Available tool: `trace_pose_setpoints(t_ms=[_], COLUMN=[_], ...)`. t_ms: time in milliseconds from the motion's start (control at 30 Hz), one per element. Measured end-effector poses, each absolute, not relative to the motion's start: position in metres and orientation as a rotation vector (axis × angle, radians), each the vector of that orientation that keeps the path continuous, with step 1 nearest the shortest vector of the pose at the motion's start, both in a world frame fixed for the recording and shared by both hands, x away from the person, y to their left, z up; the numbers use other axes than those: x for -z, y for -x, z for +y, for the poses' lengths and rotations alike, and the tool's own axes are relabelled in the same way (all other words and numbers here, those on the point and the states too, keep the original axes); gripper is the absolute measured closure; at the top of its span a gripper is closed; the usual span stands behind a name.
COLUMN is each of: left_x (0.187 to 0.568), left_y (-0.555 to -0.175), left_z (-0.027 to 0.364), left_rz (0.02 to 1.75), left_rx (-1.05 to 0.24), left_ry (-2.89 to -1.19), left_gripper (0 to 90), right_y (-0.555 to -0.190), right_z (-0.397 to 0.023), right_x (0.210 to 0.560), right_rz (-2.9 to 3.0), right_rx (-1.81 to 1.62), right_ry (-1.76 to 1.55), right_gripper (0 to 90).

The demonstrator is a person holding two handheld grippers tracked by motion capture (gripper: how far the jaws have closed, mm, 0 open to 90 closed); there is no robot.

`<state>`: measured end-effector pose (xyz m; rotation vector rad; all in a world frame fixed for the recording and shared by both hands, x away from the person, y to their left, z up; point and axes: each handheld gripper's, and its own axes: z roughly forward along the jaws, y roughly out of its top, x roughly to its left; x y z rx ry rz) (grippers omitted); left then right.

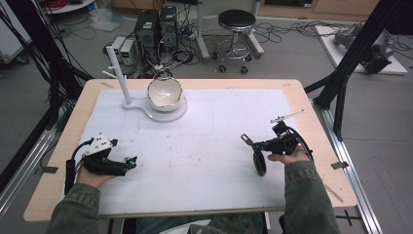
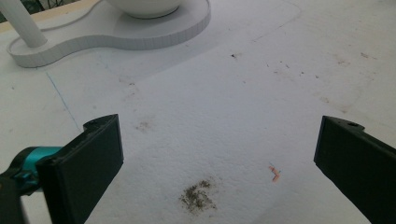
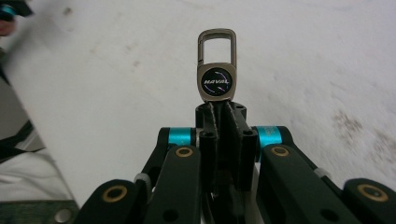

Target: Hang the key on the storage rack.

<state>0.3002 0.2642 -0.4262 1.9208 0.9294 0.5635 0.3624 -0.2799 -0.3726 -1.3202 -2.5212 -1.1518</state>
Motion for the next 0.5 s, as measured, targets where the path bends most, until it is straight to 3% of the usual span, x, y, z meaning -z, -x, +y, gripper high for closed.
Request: trace_pose_setpoints(t_ms=[333, 500], left_x=[0.426, 0.427], left_y=[-0.301, -0.301], left_z=[0.264, 0.263], left_rz=[0.926, 0.923], left_rx=[-0.559, -0.556], left_ry=[-1.921, -1.928], left_gripper=[1.8, 1.8], right_y=[-0.377, -0.386], right_z=[-0.251, -0.215], right_x=[0.347, 0.350], right_rz=[-2.572, -2.600], right_rx=[1.161, 1.140], right_ry=[1.251, 1.155], right_gripper=[84.2, 84.0])
